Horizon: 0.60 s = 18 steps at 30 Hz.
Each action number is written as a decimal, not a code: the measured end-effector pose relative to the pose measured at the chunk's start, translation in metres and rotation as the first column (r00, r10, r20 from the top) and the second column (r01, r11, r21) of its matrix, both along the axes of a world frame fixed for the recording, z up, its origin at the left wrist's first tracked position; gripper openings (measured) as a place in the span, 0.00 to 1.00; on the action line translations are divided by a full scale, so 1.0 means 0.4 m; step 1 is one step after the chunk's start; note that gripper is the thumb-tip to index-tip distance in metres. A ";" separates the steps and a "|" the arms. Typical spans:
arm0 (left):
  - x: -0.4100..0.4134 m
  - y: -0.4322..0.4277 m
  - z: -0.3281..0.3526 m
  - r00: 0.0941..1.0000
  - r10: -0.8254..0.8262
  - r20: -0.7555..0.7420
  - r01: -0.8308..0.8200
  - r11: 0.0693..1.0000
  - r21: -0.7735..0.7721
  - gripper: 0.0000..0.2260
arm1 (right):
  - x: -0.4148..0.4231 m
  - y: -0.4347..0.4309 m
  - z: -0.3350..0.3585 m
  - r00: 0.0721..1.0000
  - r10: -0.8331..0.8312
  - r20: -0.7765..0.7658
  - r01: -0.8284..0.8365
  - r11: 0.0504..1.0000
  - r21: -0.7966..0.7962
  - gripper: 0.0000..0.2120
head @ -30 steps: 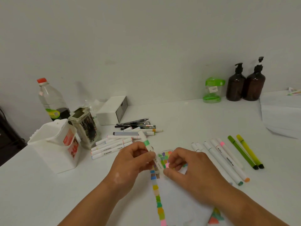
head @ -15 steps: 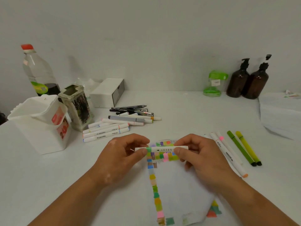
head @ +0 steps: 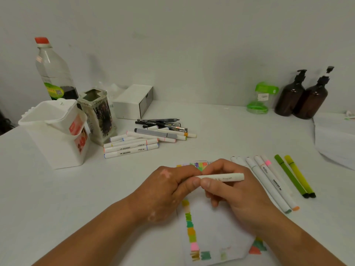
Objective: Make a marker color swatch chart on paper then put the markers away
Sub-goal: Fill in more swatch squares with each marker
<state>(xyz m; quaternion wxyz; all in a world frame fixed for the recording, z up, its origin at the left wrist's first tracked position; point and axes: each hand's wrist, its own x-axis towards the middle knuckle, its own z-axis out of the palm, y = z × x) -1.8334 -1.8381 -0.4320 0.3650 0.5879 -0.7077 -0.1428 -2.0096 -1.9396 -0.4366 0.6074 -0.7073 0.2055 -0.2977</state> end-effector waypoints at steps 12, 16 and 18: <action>0.025 -0.014 -0.040 0.921 0.176 0.347 -0.270 0.931 0.245 0.36 | 0.009 -0.014 -0.026 0.955 -0.210 -0.208 0.187 0.974 -0.126 0.01; 0.021 -0.015 -0.037 0.923 0.180 0.339 -0.277 0.924 0.265 0.36 | 0.015 -0.014 -0.030 0.922 -0.257 -0.289 0.199 0.956 -0.215 0.05; 0.021 -0.015 -0.034 0.925 0.178 0.335 -0.276 0.923 0.270 0.36 | 0.017 -0.011 -0.027 0.916 -0.263 -0.303 0.200 0.954 -0.225 0.06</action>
